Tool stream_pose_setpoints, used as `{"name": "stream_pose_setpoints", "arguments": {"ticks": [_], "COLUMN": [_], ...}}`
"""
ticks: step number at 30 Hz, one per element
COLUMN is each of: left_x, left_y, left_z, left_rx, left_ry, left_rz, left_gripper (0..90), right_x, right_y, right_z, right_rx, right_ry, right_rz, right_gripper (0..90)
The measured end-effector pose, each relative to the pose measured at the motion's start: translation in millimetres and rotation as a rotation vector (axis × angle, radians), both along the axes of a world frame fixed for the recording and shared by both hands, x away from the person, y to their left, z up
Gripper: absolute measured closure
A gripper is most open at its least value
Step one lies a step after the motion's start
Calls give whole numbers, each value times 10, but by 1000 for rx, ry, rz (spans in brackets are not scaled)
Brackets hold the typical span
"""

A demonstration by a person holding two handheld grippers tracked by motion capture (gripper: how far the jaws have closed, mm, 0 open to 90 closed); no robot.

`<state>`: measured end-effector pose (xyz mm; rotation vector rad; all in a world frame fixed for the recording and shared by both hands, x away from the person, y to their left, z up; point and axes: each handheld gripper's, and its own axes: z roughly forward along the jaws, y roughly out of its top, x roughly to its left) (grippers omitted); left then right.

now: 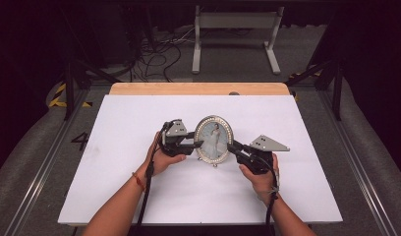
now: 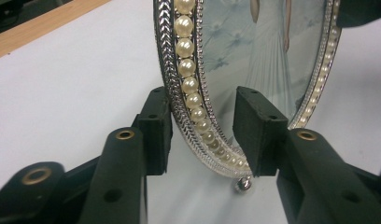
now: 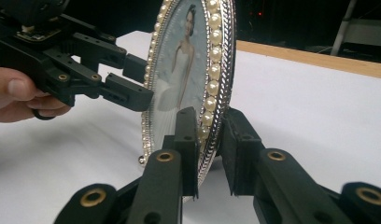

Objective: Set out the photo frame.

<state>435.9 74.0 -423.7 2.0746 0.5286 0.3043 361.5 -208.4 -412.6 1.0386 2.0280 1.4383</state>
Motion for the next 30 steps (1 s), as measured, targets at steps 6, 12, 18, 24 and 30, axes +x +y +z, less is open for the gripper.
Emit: {"name": "stream_pose_setpoints", "arguments": {"ticks": [6, 12, 18, 24, 30], "left_x": [-51, -132, -175, -181, -209], "left_y": [32, 81, 96, 101, 104], "left_z": [12, 10, 3, -11, -9], "left_rx": [20, 28, 29, 32, 31], "left_ry": [-6, -13, -22, -20, -24], "left_rz": [13, 16, 22, 23, 25], "left_gripper": [637, 643, 654, 659, 663], "right_x": [48, 67, 64, 33, 51], "right_y": [27, 45, 62, 53, 69], "right_z": [-25, -27, -38, -92, -113], "right_rx": [15, 13, -5, -38, -33], "right_ry": [7, 5, 8, 32, 30], "right_rz": [-8, -12, -13, 4, -3], "right_gripper": [780, 773, 761, 755, 755]}}
